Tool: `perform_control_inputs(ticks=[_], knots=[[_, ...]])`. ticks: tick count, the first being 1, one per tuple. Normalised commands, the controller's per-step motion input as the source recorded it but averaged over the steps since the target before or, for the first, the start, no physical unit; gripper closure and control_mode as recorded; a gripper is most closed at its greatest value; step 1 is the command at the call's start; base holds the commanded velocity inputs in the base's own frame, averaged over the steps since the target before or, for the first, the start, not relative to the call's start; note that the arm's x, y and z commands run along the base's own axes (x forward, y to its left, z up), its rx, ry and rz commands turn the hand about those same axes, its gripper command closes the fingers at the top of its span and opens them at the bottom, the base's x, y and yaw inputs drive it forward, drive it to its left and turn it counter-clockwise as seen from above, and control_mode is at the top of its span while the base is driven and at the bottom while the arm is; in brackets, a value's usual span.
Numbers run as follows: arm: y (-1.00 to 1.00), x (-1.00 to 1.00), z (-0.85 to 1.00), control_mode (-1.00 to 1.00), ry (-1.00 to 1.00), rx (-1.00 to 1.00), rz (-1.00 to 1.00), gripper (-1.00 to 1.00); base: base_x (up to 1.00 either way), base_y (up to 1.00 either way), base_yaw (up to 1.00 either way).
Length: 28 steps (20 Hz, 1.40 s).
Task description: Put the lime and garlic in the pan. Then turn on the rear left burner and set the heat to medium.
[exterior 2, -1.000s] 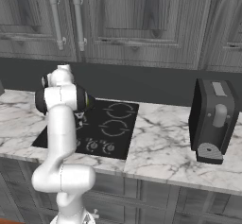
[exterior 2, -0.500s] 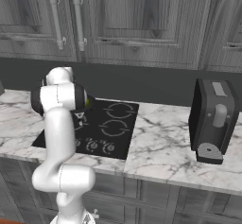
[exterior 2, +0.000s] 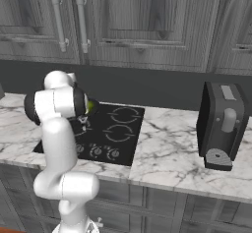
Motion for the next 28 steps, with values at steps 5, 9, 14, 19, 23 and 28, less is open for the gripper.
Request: perform_control_inputs(ticks=[5,9,14,19,23,28], knots=[[-0.14,-0.4,0.17,-1.0,0.0,0.0,0.0,-1.0,0.0,0.0,0.0],[-0.22,-0.41,0.17,-1.0,0.0,0.0,0.0,-1.0,0.0,0.0,0.0],[-0.25,-0.54,0.13,-1.0,0.0,0.0,0.0,-1.0,0.0,0.0,0.0],[-0.26,-0.66,0.1,-1.0,0.0,0.0,0.0,-1.0,0.0,0.0,0.0],[-0.12,-0.59,0.02,-1.0,0.0,0.0,0.0,-1.0,0.0,0.0,0.0],[-0.09,-0.55,0.01,-1.0,0.0,0.0,0.0,-1.0,0.0,0.0,0.0]])
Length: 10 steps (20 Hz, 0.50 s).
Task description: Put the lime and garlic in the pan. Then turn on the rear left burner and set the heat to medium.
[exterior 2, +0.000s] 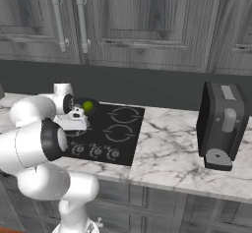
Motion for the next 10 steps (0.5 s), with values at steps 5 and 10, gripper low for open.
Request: perform_control_inputs(ticks=[5,10], knots=[[-0.04,-0.24,0.05,-1.0,0.0,0.0,0.0,-1.0,0.0,0.0,0.0],[-0.08,0.02,-0.05,-1.0,0.04,0.0,0.0,-1.0,0.0,0.0,0.0]])
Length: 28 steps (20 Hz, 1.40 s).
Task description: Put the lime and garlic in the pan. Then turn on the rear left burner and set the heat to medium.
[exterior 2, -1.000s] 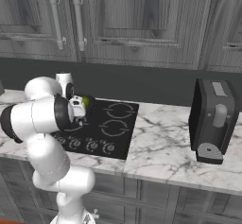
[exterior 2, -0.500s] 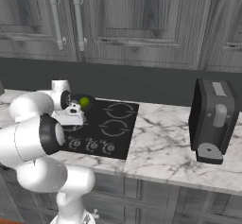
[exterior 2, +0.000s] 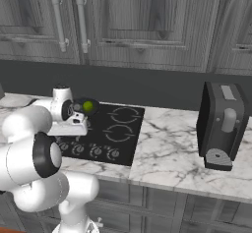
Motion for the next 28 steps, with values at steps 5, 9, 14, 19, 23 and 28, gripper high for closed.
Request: perform_control_inputs(ticks=[5,9,14,19,23,28], knots=[[-0.2,0.1,-0.19,-1.0,0.0,0.0,-0.01,-1.0,0.0,0.0,0.0],[-0.15,0.15,-0.06,-1.0,0.0,0.01,-0.04,-1.0,0.0,0.0,0.0],[-0.04,0.14,-0.01,-1.0,-0.01,0.03,-0.06,-1.0,0.0,0.0,0.0],[0.0,0.03,0.0,-1.0,-0.03,0.04,-0.07,-1.0,0.0,0.0,0.0],[0.0,0.0,-0.01,-1.0,0.0,0.0,-0.12,-1.0,0.0,0.0,0.0],[0.0,0.0,-0.08,-1.0,-0.01,0.0,-0.15,-1.0,0.0,0.0,0.0]])
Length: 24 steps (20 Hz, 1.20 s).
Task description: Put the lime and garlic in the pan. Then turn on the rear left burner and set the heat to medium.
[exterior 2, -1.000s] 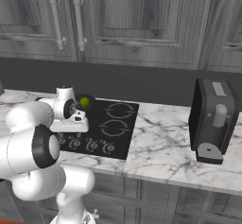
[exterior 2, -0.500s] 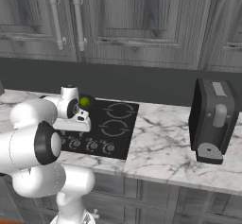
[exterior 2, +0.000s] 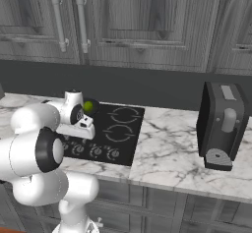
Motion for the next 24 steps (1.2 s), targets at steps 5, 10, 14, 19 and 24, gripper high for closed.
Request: perform_control_inputs(ticks=[5,10,14,19,24], knots=[[0.0,0.0,-0.09,-1.0,-0.04,0.0,-0.14,-1.0,0.0,0.0,0.0],[0.0,0.0,-0.12,-1.0,-0.05,0.0,-0.06,-1.0,0.0,0.0,0.0],[-0.06,0.0,-0.17,-1.0,-0.03,0.0,0.0,-1.0,0.0,0.0,0.0],[-0.22,0.0,-0.06,-1.0,0.0,0.0,0.12,-1.0,0.0,0.0,0.0],[-0.01,-0.06,0.0,-1.0,0.0,0.0,0.1,-1.0,0.0,0.0,0.0]])
